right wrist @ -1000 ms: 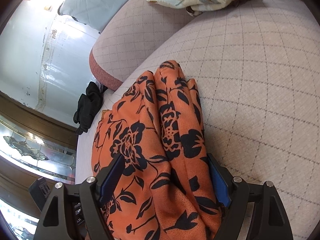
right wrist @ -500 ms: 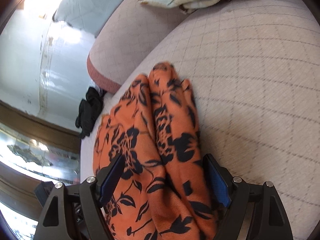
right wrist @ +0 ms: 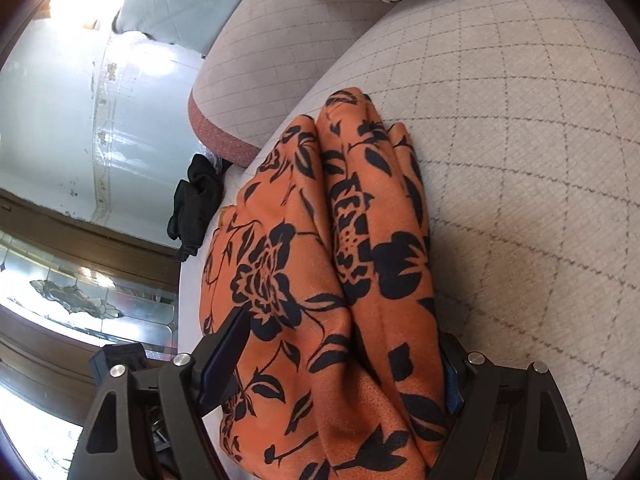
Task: Fold small clothes
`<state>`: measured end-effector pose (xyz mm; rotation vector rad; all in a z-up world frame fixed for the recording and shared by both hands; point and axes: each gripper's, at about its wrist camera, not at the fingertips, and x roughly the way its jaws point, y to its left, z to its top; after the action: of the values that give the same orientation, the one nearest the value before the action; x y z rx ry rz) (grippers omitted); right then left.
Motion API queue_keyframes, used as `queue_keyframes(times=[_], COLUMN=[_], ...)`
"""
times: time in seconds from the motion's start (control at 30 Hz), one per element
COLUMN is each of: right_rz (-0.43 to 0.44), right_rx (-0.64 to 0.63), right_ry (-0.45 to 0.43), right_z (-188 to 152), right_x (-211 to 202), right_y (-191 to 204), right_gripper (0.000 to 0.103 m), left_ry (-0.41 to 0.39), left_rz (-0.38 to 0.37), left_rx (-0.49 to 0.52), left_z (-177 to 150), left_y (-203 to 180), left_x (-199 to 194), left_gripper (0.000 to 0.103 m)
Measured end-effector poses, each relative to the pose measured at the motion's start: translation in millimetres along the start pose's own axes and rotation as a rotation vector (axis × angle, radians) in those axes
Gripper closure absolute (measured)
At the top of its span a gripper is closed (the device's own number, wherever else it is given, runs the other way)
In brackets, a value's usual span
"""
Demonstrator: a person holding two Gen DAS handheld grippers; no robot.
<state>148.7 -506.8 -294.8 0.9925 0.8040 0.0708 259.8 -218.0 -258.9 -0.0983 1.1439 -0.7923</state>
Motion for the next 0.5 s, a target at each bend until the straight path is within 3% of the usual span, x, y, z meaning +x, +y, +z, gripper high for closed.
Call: queue_keyframes(times=[0.13, 0.2, 0.3, 0.5], right_rz=[-0.089, -0.132, -0.159, -0.178], right_rx=[-0.101, -0.147, -0.205, -0.291], right_ry=[0.007, 0.008, -0.014, -0.079], right_z=[-9, -13, -19, -27], right_x=[5, 8, 6, -5], right_y=[18, 27, 41, 67], right_gripper=[0.034, 0.055, 0.061, 0.064], left_ry=[-0.037, -0.052, -0.073, -0.112], left_rz=[0.011, 0.024, 0.037, 0.043], left_rx=[-0.005, 0.012, 0.017, 0.020], left_z=[0, 1, 3, 5], left_y=[1, 0, -1, -1], left_x=[-6, -9, -13, -24], left_gripper=[0.045, 0.053, 0.066, 0.073])
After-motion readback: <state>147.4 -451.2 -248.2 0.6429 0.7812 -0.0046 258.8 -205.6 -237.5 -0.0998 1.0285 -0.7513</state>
